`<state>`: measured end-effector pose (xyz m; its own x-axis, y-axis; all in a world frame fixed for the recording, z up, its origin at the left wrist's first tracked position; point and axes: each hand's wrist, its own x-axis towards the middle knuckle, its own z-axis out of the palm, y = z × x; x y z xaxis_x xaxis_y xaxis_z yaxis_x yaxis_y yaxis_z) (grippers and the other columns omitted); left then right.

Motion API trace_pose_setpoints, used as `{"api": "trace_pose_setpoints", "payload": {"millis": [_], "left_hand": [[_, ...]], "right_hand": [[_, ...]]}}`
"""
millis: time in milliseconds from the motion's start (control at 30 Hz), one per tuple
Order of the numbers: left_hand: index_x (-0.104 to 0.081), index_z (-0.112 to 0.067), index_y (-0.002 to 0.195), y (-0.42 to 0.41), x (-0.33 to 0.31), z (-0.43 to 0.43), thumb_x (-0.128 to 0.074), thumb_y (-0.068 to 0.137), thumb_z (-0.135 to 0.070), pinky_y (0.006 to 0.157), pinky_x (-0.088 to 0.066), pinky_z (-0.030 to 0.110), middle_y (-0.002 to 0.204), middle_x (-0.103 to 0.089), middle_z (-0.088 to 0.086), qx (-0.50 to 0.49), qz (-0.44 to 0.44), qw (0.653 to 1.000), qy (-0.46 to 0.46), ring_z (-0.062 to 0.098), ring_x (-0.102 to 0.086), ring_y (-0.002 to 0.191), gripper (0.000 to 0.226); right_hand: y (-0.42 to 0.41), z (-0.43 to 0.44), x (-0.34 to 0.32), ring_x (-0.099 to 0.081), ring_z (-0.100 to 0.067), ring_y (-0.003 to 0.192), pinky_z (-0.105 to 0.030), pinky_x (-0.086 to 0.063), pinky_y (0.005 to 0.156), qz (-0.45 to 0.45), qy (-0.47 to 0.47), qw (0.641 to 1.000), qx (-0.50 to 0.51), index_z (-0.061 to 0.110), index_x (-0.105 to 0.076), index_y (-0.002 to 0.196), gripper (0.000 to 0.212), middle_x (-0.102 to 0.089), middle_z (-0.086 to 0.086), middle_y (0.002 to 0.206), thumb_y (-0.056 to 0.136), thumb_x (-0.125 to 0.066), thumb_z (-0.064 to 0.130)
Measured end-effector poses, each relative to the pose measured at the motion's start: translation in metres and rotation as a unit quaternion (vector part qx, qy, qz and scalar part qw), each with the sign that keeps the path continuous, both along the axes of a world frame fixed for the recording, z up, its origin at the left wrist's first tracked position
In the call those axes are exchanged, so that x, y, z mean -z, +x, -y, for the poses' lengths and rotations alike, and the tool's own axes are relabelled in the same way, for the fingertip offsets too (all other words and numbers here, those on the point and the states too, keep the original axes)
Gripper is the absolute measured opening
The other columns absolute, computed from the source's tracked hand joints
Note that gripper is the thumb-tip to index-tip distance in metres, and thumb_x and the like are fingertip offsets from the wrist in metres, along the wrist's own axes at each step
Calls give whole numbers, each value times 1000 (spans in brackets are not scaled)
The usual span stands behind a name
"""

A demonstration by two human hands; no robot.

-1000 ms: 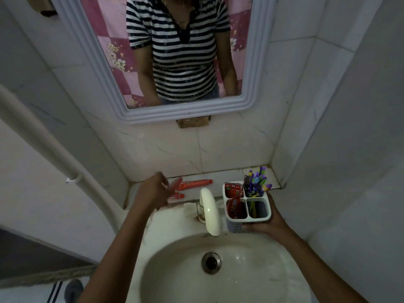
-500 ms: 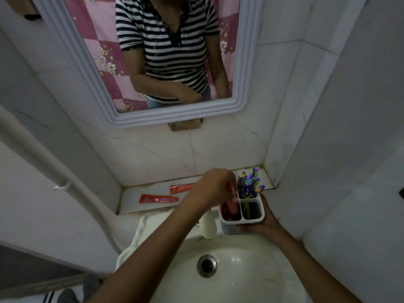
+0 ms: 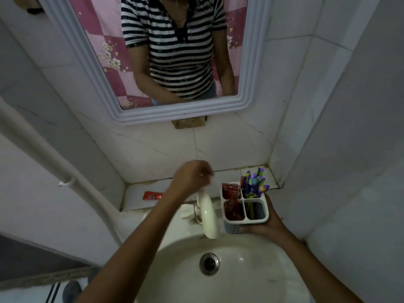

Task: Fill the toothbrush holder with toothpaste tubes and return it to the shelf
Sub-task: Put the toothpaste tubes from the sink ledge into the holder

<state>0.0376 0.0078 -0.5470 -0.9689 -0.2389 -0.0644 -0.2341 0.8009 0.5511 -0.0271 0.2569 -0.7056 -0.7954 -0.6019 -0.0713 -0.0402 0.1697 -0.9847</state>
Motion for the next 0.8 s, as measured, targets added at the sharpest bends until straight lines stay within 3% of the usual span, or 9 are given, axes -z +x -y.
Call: {"api": "trace_pose_setpoints", "payload": {"millis": [67, 167, 233, 333, 467, 533, 600, 700, 800], "left_hand": [[-64, -16, 113, 11, 22, 40, -60, 87, -19, 86, -49, 32, 113, -66, 1, -63, 47, 990, -116, 20, -61, 106, 26], [-59, -21, 122, 46, 73, 93, -59, 83, -21, 94, -46, 38, 121, -64, 4, -101, 192, 940, -265, 26, -57, 113, 38], [-66, -20, 108, 67, 109, 116, -64, 78, -16, 91, -46, 42, 100, -71, 7, -101, 183, 924, -321, 29, -63, 98, 31], [-68, -21, 77, 81, 121, 123, -77, 63, -16, 69, -49, 37, 67, -68, 4, -97, 167, 909, -369, 28, -64, 68, 17], [-63, -25, 102, 74, 121, 122, -53, 84, -29, 78, -45, 34, 99, -65, 2, -76, 172, 922, -338, 24, -61, 92, 21], [-61, -23, 105, 71, 124, 121, -50, 86, -29, 79, -45, 34, 102, -63, 3, -77, 171, 927, -325, 24, -61, 93, 23], [-61, -19, 105, 70, 124, 120, -52, 85, -27, 78, -46, 33, 103, -63, 4, -85, 159, 939, -292, 25, -61, 93, 23], [-66, -14, 98, 67, 108, 114, -70, 73, -24, 72, -45, 31, 100, -64, 9, -101, 119, 972, -176, 27, -60, 92, 27], [-72, -13, 88, 57, 67, 99, -78, 66, -17, 66, -44, 30, 88, -66, 10, -109, -7, 988, -111, 28, -62, 82, 23]], "right_hand": [[3, 1, -4, -53, -9, 126, -28, -49, 103, 20, 7, 1000, -14, 23, -23, 148, 127, -48, -5, 145, 44, -97, 29], [1, 3, -2, -57, 9, 113, -10, -51, 86, -11, -18, 1000, 5, 11, -28, 143, 123, -48, -14, 139, 41, -97, 3], [4, 6, -7, -58, 13, 108, -5, -50, 80, -21, -29, 999, 3, 15, -32, 137, 116, -49, -15, 135, 41, -94, -6], [6, 7, -13, -58, 7, 113, -9, -50, 87, -27, -25, 999, 8, 27, -39, 130, 113, -54, 0, 131, 35, -100, 32], [5, 6, -12, -58, 9, 111, -7, -50, 85, -35, -21, 999, 9, 30, -41, 126, 107, -54, 2, 130, 36, -97, 20], [5, 6, -12, -59, 9, 110, -7, -50, 82, -33, -22, 999, 6, 31, -42, 125, 109, -55, 8, 127, 33, -99, 17], [5, 6, -10, -59, 7, 111, -9, -52, 81, -29, -22, 999, 0, 30, -39, 129, 114, -55, 4, 130, 32, -101, 22], [4, 6, -11, -61, 11, 104, -8, -53, 74, -9, -42, 999, 6, 22, -36, 130, 111, -48, -13, 137, 41, -95, -4], [4, 6, -12, -58, 2, 115, -12, -52, 84, -23, -21, 999, 14, 30, -36, 131, 118, -50, -3, 135, 32, -101, 31]]}}
